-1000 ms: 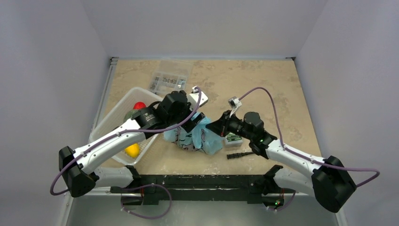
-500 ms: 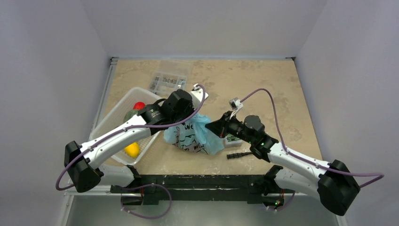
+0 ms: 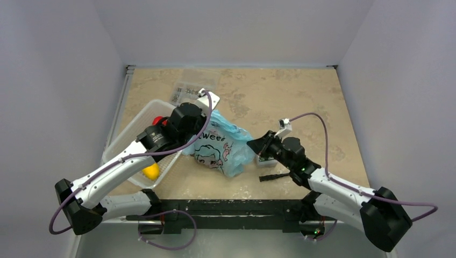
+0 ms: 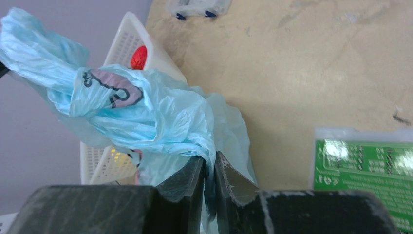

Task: Take the fake fruits out of the plastic bag
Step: Untie the plastic bag at the center of the board.

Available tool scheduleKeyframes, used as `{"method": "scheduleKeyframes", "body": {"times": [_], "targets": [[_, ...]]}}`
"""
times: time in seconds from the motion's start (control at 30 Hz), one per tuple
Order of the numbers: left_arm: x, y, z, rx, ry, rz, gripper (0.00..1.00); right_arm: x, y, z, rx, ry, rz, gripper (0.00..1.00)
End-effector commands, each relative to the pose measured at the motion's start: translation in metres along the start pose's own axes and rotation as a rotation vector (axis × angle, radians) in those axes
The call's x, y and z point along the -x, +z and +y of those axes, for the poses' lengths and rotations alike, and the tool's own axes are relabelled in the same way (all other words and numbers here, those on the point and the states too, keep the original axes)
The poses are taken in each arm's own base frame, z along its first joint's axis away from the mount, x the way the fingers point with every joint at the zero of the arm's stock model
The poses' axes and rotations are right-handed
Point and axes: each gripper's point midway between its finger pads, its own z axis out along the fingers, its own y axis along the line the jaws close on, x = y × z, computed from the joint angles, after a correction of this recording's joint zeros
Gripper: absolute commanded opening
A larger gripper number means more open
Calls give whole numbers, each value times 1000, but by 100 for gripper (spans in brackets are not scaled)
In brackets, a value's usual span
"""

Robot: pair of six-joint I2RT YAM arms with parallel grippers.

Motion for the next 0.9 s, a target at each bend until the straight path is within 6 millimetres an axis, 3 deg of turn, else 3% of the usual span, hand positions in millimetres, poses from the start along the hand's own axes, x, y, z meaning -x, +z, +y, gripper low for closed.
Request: {"method": "scheduleKeyframes", "body": {"times": [0.0, 0.1, 0.27, 0.33, 0.4, 0.7, 0.8, 0.87], "targets": [[17, -1, -6, -54, -21, -70, 0, 22, 10, 46, 82, -217, 12, 20], [16, 1, -14, -91, -15, -56, 0, 23, 6, 57, 15, -347, 13, 40], [15, 4, -21, -125, -10, -35, 0, 22, -4, 93, -64, -483, -20, 67], [15, 2, -23, -136, -13, -36, 0, 25, -4, 95, -154, -553, -41, 88], [17, 0, -23, -139, -21, -45, 0, 25, 4, 101, -206, -619, -36, 96], [18, -4, -23, -140, -24, -77, 0, 43, 33, 93, -550, -777, -100, 99], [17, -4, -22, -134, -24, -75, 0, 46, 34, 90, -582, -775, -123, 91], [19, -3, -19, -119, -25, -78, 0, 47, 29, 87, -582, -735, -146, 81]]}}
